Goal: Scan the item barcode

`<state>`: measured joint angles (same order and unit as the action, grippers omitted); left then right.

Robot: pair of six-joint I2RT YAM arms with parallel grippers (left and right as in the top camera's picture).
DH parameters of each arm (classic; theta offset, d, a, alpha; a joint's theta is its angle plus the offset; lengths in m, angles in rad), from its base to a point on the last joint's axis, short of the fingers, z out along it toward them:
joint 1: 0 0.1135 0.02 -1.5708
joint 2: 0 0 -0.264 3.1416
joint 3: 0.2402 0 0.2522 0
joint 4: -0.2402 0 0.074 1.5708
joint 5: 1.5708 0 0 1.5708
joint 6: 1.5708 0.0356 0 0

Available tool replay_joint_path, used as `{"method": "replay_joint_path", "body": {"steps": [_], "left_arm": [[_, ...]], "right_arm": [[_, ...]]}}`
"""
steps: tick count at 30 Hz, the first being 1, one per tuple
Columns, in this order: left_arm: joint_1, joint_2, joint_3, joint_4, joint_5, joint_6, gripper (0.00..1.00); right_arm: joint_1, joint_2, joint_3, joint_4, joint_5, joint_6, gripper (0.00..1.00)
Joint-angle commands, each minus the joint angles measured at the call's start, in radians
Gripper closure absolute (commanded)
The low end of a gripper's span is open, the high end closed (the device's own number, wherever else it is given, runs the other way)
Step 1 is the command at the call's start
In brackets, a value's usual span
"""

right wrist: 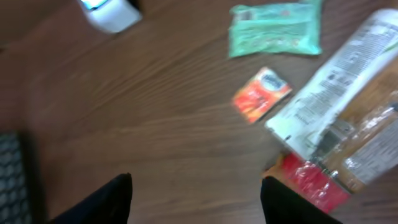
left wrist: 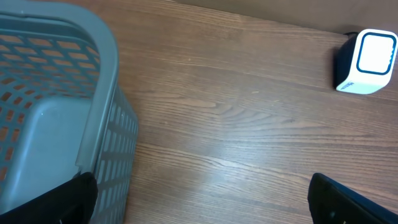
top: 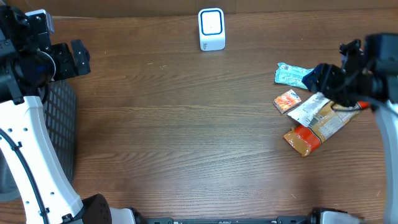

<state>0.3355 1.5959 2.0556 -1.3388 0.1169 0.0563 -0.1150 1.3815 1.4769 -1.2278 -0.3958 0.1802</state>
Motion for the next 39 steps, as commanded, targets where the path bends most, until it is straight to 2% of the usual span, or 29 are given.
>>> {"method": "replay_joint_path", "body": {"steps": [1,2,3,10,31,39], "left_arm": [[0.004,0.003,0.006,0.003,0.007,0.014,0.0],[0.004,0.003,0.006,0.003,0.007,0.015,0.01],[0.004,0.003,0.006,0.003,0.007,0.015,0.0],[0.004,0.003,0.006,0.003,0.007,0.015,0.0],[0.004,0.003,0.006,0.003,0.007,0.015,0.0],[0.004,0.003,0.006,0.003,0.007,0.015,0.0]], "right_arm": [[0.003,-0.107,0.024,-0.05,-0.11,-0.085,0.28],[0.003,-0.135,0.024,-0.071,-0.11,-0.085,0.18],[0.003,-0.162,0.024,-0.095,-0.111,-0.084,0.0],[0.003,-0.254,0.023,-0.14,-0.11,-0.084,0.0],[0.003,-0.185,0.021,-0.14,-0.11,-0.084,0.0],[0.043,-0.274,0.02,-0.139,-0.108,-0.085,0.0]]}}
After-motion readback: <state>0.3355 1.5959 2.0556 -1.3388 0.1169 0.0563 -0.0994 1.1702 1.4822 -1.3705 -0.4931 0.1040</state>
